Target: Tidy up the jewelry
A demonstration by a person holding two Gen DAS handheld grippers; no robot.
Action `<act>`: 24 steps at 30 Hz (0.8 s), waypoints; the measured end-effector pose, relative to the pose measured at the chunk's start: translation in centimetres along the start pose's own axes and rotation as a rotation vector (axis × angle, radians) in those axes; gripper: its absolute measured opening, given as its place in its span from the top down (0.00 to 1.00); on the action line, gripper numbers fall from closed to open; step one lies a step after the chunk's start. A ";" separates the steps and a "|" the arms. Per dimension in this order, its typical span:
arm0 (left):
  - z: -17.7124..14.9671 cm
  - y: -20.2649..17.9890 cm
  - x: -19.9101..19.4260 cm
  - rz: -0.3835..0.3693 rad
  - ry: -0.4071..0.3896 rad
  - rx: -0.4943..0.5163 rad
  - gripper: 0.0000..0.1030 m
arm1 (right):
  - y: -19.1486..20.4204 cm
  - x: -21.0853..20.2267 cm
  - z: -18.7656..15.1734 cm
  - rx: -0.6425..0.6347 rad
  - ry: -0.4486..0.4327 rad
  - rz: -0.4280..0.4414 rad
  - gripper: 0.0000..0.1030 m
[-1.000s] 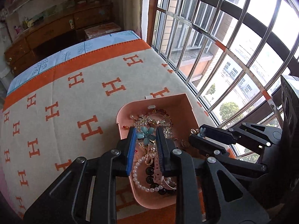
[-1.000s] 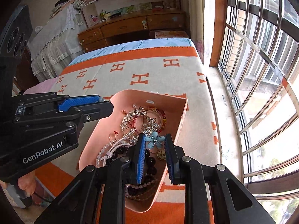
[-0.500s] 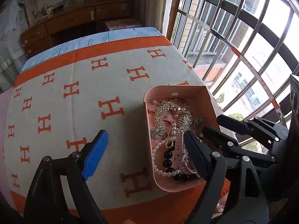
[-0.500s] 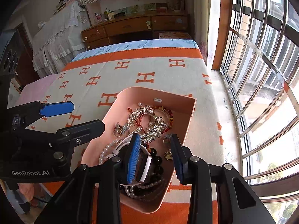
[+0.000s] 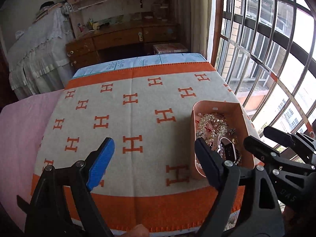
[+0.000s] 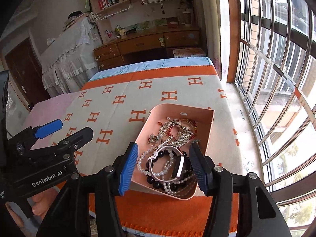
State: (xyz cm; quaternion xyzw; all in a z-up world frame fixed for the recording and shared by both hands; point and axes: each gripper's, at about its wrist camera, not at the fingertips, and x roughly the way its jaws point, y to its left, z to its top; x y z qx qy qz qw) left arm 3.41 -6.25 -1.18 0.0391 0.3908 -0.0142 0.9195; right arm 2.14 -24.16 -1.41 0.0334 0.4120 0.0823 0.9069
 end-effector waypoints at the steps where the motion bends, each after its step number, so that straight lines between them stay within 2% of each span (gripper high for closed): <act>1: -0.2 0.1 -0.6 0.011 -0.015 -0.006 0.21 | 0.4 -0.6 -0.2 -0.005 -0.013 -0.010 0.43; 6: -0.9 1.0 -2.3 0.009 -0.037 -0.067 0.21 | 2.1 -3.1 -1.5 -0.011 -0.070 -0.034 0.32; 10: -1.5 1.4 -2.5 0.020 0.000 -0.128 0.21 | 2.7 -4.7 -2.3 -0.007 -0.100 -0.059 0.29; 12: -1.9 1.1 -2.5 0.011 0.011 -0.123 0.21 | 2.9 -5.2 -2.5 0.000 -0.105 -0.057 0.25; 24: -2.2 0.9 -3.5 0.047 -0.003 -0.101 0.21 | 3.8 -6.5 -2.7 -0.008 -0.132 -0.062 0.24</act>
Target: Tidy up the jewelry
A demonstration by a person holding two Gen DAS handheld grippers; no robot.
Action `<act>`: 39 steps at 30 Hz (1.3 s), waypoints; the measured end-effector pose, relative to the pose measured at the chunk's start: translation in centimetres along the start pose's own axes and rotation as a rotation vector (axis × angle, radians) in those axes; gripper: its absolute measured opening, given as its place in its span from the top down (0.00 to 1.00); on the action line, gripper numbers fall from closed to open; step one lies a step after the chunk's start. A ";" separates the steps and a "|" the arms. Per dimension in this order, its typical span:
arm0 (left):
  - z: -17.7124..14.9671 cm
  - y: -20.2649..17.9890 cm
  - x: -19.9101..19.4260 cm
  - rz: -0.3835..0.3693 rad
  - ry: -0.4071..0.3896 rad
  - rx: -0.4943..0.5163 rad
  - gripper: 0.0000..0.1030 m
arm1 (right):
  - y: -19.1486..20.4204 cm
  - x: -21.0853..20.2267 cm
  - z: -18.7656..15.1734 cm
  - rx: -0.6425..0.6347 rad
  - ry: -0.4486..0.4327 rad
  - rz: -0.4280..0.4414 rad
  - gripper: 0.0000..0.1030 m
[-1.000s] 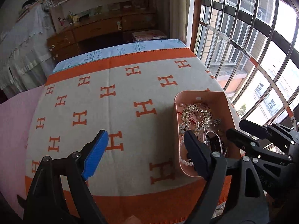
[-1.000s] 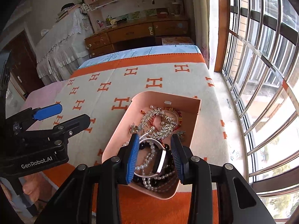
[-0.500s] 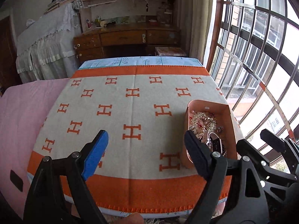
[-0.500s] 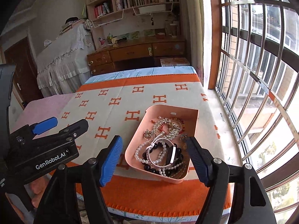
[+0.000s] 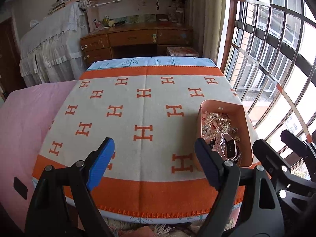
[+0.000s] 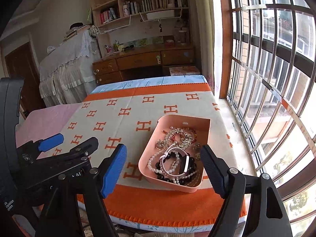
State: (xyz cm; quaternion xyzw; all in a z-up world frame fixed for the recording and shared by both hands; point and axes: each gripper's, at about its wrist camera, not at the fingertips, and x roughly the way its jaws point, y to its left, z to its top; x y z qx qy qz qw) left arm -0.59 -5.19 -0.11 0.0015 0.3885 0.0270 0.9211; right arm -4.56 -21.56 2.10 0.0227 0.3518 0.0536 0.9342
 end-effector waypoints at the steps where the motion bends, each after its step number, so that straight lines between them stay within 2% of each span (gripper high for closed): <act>1: 0.0 0.0 -0.1 0.000 -0.001 0.000 0.21 | 0.0 -0.1 0.0 -0.001 -0.002 -0.003 0.24; 11: -0.1 -0.4 -1.0 0.007 -0.025 0.015 0.21 | -0.2 -0.9 -0.2 0.009 -0.017 0.002 0.24; 39: -0.5 -0.3 -1.3 0.007 -0.017 0.016 0.21 | -0.2 -1.2 -0.7 0.012 -0.012 0.004 0.24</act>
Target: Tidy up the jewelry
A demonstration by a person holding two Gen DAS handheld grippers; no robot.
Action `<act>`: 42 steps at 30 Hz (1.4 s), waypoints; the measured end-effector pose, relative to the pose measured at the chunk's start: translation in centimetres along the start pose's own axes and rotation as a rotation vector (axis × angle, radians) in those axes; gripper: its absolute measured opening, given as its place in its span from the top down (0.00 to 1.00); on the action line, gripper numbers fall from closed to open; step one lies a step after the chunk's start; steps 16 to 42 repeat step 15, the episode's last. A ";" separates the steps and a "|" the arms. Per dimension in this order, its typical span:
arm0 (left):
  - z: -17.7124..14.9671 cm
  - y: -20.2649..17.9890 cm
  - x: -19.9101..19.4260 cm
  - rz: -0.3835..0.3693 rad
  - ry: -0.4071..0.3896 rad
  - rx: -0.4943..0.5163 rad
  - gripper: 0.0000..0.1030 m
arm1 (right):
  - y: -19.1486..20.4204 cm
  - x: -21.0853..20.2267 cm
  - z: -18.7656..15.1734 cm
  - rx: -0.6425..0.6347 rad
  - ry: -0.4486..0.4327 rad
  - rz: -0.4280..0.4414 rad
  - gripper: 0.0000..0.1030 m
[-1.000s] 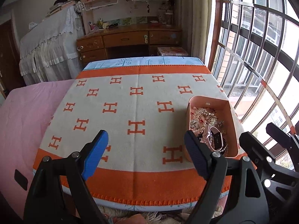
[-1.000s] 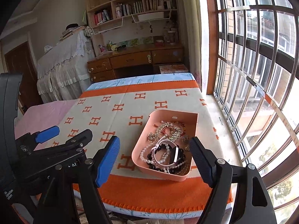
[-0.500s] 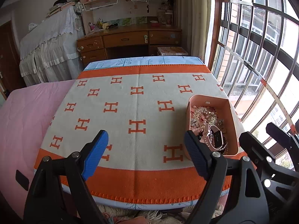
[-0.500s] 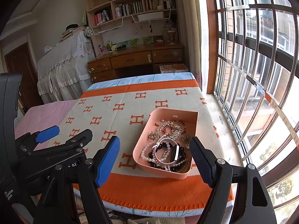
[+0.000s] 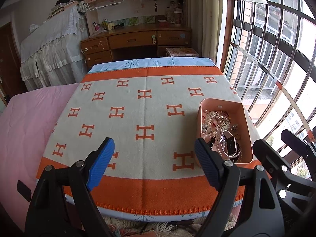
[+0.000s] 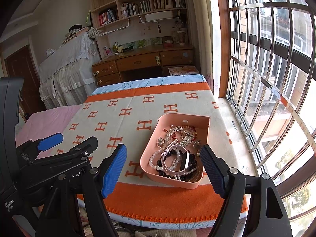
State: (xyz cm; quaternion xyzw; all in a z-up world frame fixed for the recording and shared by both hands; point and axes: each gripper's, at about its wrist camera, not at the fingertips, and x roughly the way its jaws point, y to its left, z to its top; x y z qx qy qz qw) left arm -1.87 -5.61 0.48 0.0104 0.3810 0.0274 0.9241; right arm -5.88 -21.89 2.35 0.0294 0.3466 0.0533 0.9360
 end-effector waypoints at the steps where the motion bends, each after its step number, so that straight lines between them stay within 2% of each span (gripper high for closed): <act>1: 0.0 0.0 0.0 0.001 -0.001 0.001 0.21 | 0.0 0.0 -0.2 0.001 0.001 0.001 0.24; 42: -0.3 0.8 0.1 -0.006 0.005 -0.001 0.21 | 1.0 0.0 -0.8 0.000 0.011 0.005 0.24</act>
